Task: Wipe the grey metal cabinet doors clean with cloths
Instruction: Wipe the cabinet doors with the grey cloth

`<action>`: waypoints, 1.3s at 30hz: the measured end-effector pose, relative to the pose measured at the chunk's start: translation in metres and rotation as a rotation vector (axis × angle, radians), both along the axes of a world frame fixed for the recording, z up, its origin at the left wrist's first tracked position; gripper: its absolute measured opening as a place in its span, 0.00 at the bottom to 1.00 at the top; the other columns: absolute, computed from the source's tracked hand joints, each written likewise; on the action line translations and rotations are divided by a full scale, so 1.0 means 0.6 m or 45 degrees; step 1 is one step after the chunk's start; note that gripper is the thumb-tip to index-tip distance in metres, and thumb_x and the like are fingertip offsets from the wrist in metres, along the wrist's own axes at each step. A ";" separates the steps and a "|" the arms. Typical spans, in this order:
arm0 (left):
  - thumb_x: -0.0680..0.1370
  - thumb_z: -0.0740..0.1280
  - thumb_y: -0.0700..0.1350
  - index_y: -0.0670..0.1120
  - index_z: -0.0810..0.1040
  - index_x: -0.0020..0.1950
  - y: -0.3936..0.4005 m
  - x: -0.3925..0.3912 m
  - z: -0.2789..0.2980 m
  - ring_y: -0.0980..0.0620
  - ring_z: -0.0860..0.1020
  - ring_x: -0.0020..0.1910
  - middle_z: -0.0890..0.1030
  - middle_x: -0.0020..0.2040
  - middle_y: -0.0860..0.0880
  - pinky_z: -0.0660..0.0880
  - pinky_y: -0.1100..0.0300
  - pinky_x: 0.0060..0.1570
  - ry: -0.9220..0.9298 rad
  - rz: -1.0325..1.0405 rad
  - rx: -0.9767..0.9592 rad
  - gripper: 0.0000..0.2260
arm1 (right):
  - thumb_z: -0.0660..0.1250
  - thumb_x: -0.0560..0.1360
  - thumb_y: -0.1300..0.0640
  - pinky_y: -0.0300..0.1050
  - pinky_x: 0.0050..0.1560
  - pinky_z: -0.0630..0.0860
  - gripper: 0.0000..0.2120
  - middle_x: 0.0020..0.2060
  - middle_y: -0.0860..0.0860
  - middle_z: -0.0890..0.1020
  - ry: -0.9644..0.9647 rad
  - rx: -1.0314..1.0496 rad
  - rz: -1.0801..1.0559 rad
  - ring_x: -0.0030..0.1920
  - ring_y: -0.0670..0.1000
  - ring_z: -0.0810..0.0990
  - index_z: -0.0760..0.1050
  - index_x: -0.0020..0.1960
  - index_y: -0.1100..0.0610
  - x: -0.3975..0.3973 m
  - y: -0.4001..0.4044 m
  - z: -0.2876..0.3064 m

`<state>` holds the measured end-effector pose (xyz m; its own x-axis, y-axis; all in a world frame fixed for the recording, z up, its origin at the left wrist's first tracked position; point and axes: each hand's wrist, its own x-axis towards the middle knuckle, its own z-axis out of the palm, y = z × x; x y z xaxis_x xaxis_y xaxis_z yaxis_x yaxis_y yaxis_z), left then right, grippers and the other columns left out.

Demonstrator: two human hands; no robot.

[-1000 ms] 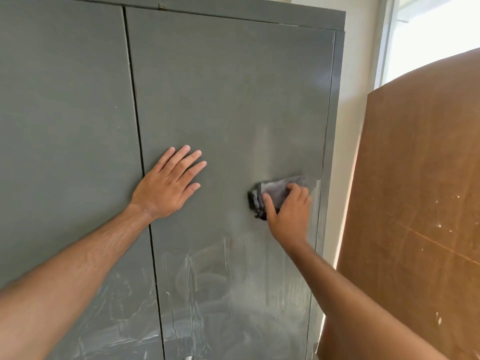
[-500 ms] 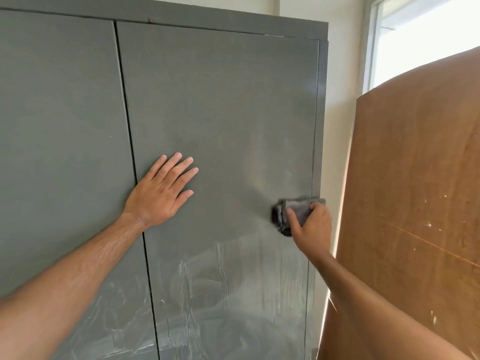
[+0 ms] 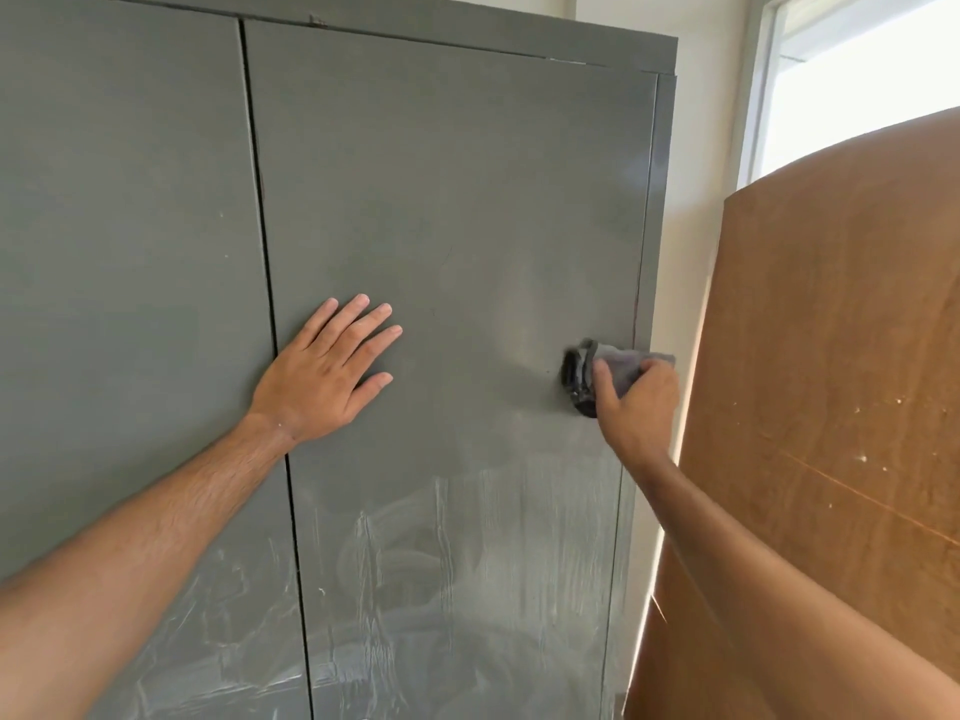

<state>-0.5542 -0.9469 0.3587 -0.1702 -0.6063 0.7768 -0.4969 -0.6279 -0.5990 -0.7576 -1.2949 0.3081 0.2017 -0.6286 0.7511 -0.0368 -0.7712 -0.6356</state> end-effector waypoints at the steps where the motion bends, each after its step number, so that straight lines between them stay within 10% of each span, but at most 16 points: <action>1: 0.87 0.55 0.57 0.44 0.65 0.81 0.000 -0.001 0.000 0.40 0.62 0.81 0.65 0.81 0.43 0.59 0.40 0.80 0.003 -0.001 -0.004 0.26 | 0.67 0.76 0.33 0.51 0.51 0.76 0.28 0.50 0.54 0.74 0.000 0.005 0.036 0.52 0.55 0.74 0.71 0.56 0.58 0.008 0.017 -0.009; 6: 0.86 0.56 0.57 0.45 0.66 0.81 0.001 -0.004 0.002 0.40 0.62 0.81 0.65 0.81 0.43 0.60 0.40 0.79 0.021 -0.014 0.000 0.26 | 0.69 0.75 0.34 0.50 0.52 0.79 0.27 0.49 0.50 0.72 0.343 -0.139 0.096 0.50 0.51 0.72 0.70 0.56 0.56 -0.024 0.054 -0.176; 10: 0.86 0.57 0.58 0.45 0.66 0.81 0.002 -0.003 0.000 0.41 0.62 0.81 0.65 0.81 0.44 0.60 0.40 0.79 0.022 -0.017 -0.009 0.27 | 0.60 0.72 0.22 0.56 0.44 0.82 0.35 0.46 0.54 0.76 0.075 0.117 -0.019 0.46 0.56 0.79 0.71 0.50 0.56 -0.001 -0.002 -0.070; 17: 0.86 0.58 0.58 0.45 0.66 0.81 0.003 -0.006 0.001 0.41 0.62 0.81 0.65 0.81 0.44 0.59 0.40 0.80 0.025 -0.027 -0.008 0.27 | 0.73 0.75 0.39 0.39 0.44 0.74 0.21 0.48 0.49 0.74 0.370 -0.029 0.146 0.47 0.51 0.76 0.71 0.54 0.55 -0.033 0.062 -0.212; 22: 0.86 0.58 0.58 0.45 0.66 0.81 0.001 -0.004 -0.001 0.41 0.62 0.81 0.65 0.81 0.44 0.59 0.40 0.80 0.029 -0.032 -0.020 0.27 | 0.72 0.76 0.39 0.48 0.45 0.77 0.23 0.47 0.52 0.75 0.051 0.126 0.070 0.48 0.55 0.76 0.72 0.52 0.58 -0.007 0.035 -0.123; 26: 0.86 0.58 0.58 0.45 0.66 0.81 0.003 -0.006 0.001 0.41 0.62 0.81 0.65 0.81 0.44 0.59 0.40 0.80 0.024 -0.037 -0.019 0.27 | 0.73 0.75 0.39 0.43 0.54 0.74 0.26 0.53 0.50 0.71 0.389 -0.043 0.166 0.52 0.49 0.71 0.69 0.61 0.57 -0.010 0.092 -0.202; 31: 0.86 0.57 0.58 0.46 0.66 0.81 0.001 -0.006 -0.001 0.41 0.63 0.81 0.65 0.81 0.44 0.58 0.41 0.80 0.029 -0.029 -0.027 0.27 | 0.66 0.72 0.26 0.57 0.41 0.82 0.29 0.44 0.50 0.78 0.166 0.193 0.071 0.43 0.51 0.79 0.73 0.49 0.53 -0.007 0.025 -0.174; 36: 0.86 0.57 0.58 0.45 0.66 0.81 0.002 -0.005 -0.001 0.41 0.63 0.81 0.65 0.81 0.44 0.57 0.41 0.81 0.028 -0.030 -0.028 0.27 | 0.70 0.75 0.33 0.43 0.54 0.78 0.28 0.55 0.48 0.72 0.404 0.046 0.231 0.54 0.49 0.75 0.70 0.62 0.53 0.027 0.135 -0.204; 39: 0.86 0.57 0.58 0.46 0.66 0.81 0.001 -0.006 -0.001 0.41 0.62 0.81 0.65 0.82 0.44 0.57 0.42 0.81 0.032 -0.041 -0.025 0.27 | 0.72 0.74 0.36 0.40 0.44 0.76 0.24 0.48 0.49 0.75 0.411 0.081 0.231 0.48 0.51 0.77 0.72 0.53 0.56 -0.004 0.131 -0.228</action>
<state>-0.5581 -0.9462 0.3582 -0.1700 -0.5853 0.7928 -0.5320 -0.6227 -0.5738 -0.7597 -1.2165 0.1710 0.5341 -0.6042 0.5914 -0.1096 -0.7431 -0.6602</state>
